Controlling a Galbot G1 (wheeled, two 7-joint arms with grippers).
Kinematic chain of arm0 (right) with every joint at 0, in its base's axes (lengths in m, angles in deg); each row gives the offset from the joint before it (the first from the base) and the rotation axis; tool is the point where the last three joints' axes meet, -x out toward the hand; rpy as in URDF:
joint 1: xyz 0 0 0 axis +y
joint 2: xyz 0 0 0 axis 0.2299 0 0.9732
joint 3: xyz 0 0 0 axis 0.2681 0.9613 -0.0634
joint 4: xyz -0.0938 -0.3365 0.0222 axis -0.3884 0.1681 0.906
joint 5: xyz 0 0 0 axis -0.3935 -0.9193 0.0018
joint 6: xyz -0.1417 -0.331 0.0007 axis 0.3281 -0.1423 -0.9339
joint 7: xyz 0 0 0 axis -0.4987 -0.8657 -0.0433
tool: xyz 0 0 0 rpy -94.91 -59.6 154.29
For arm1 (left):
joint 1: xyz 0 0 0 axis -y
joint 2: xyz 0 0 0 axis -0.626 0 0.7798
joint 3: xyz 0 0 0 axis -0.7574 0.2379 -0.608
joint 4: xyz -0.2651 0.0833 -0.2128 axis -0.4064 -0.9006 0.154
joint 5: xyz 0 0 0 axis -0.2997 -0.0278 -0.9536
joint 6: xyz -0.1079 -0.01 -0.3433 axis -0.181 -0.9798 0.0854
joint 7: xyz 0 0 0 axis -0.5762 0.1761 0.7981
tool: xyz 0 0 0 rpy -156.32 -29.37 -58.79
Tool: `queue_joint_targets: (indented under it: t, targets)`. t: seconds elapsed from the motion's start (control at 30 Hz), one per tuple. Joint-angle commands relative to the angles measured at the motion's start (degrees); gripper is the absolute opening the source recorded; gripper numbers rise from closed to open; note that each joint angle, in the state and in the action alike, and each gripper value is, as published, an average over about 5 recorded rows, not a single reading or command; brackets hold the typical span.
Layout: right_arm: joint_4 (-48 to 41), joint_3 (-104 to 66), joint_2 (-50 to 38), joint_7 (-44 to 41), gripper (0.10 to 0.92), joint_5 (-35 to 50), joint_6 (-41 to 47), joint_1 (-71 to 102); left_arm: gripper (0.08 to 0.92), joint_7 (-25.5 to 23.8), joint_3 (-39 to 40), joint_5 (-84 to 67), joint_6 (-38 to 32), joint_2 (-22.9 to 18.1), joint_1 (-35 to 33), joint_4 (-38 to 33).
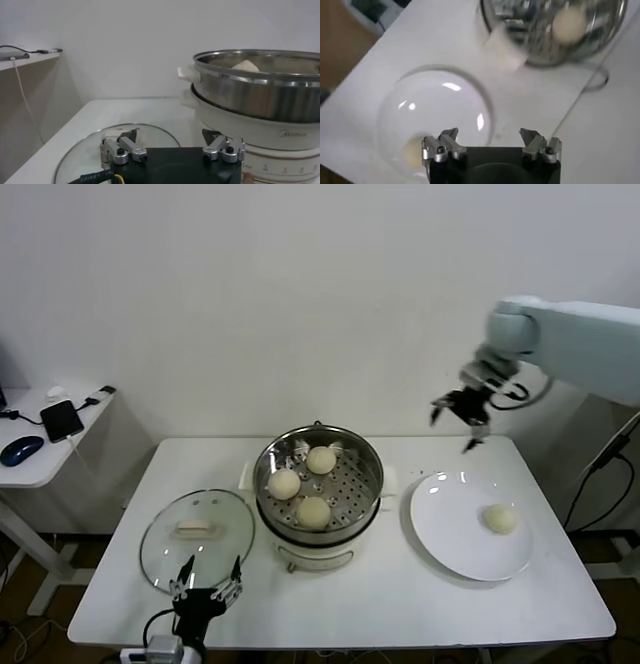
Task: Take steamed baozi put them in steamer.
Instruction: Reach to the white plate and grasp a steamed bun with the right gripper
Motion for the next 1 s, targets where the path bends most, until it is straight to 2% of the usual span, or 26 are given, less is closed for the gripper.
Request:
queue_joint_targets:
  t: [0.03,0.47,0.7,1.0]
  targets:
    - [0.77,-3.78,-17.18,2.19,0.823,-2.04,12.98,12.57,0.823,-0.01,-0.02,-0.08,-0.12,0.08,-0.06,-0.03]
    - [-9.36,-23.31,-10.46,5.55,0.823,-9.76,16.71,34.48,0.823,-0.27,0.16,1.39,0.38,-1.5,-0.3,0.47]
    - [-16.57,-26.94,-4.84,6.34,0.823,-12.07,15.25,37.31,0.823,-0.24,-0.03,1.52,0.21,-1.51,-0.43,0.94]
    - [-20.14,-28.19,-1.5,6.91,0.823,-14.62,13.1,38.12,0.823,-0.11,-0.17,1.37,-0.15,-1.41,-0.87,1.13]
